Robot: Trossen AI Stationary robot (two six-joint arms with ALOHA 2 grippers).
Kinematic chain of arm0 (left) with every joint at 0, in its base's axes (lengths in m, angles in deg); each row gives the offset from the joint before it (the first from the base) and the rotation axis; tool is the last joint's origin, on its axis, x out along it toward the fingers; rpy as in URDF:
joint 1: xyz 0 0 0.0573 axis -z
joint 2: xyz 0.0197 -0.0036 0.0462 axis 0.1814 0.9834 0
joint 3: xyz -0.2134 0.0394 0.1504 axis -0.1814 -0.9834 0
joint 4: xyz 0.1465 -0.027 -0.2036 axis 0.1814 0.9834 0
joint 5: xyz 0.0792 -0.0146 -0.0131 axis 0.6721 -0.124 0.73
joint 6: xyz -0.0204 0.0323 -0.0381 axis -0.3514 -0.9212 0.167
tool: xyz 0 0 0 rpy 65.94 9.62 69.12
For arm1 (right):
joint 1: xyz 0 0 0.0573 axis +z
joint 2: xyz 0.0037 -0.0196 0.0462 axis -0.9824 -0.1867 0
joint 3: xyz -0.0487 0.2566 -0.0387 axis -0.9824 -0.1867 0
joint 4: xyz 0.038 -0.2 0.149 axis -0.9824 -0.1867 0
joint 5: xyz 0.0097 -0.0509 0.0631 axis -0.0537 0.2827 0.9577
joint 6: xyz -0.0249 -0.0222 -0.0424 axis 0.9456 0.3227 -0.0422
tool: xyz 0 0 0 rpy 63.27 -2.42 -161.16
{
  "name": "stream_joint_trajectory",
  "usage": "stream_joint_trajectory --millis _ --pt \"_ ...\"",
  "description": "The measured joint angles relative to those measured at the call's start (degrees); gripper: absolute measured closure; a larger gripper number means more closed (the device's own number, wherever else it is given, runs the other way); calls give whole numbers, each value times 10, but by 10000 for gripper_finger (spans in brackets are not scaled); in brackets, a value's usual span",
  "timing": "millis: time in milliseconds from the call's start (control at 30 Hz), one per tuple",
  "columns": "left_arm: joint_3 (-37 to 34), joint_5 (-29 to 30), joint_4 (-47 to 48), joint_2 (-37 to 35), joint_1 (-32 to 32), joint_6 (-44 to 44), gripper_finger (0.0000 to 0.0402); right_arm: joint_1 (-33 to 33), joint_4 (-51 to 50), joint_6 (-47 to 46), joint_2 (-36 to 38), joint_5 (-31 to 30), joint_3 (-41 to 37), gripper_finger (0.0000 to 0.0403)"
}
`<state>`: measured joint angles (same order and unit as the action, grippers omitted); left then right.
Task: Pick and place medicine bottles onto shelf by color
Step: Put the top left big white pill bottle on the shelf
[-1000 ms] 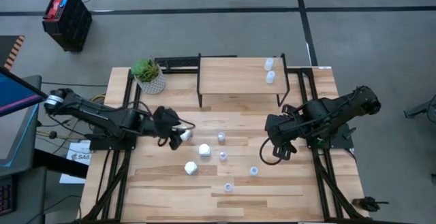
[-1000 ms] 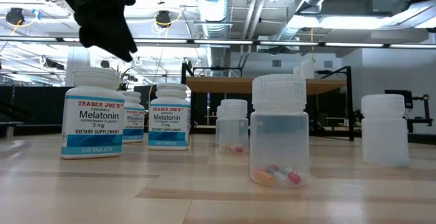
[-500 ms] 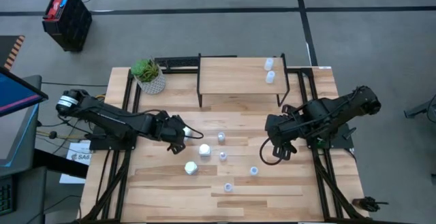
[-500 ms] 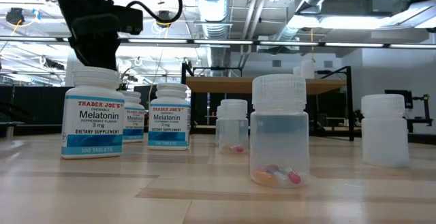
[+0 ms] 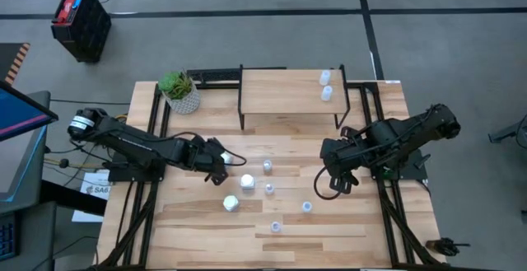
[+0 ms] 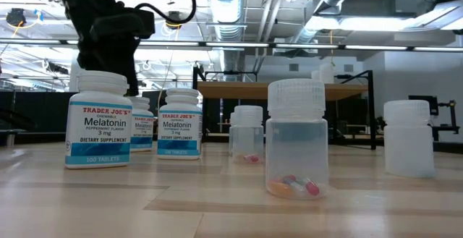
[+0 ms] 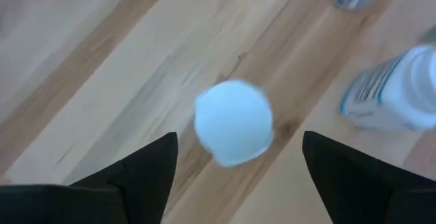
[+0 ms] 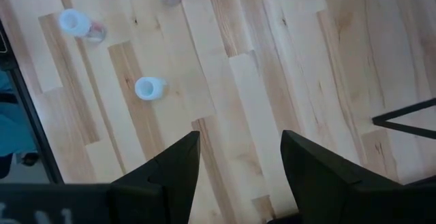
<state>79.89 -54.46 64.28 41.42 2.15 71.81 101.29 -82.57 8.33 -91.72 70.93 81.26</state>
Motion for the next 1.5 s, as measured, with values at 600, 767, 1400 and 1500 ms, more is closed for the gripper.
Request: stream_joint_trajectory --millis 600,767,1400,1500 --pt "10 33 -22 111 -12 -7 100 0 -2 -2 0 -2 0 177" --pt "30 33 -23 112 -13 -24 100 0 -2 -1 0 -2 0 177" --pt "35 -1 -15 112 -18 -28 201 0 -4 -1 0 -2 0 177" --pt "35 -1 -19 111 -21 -50 254 0 -4 -1 0 -2 0 177"
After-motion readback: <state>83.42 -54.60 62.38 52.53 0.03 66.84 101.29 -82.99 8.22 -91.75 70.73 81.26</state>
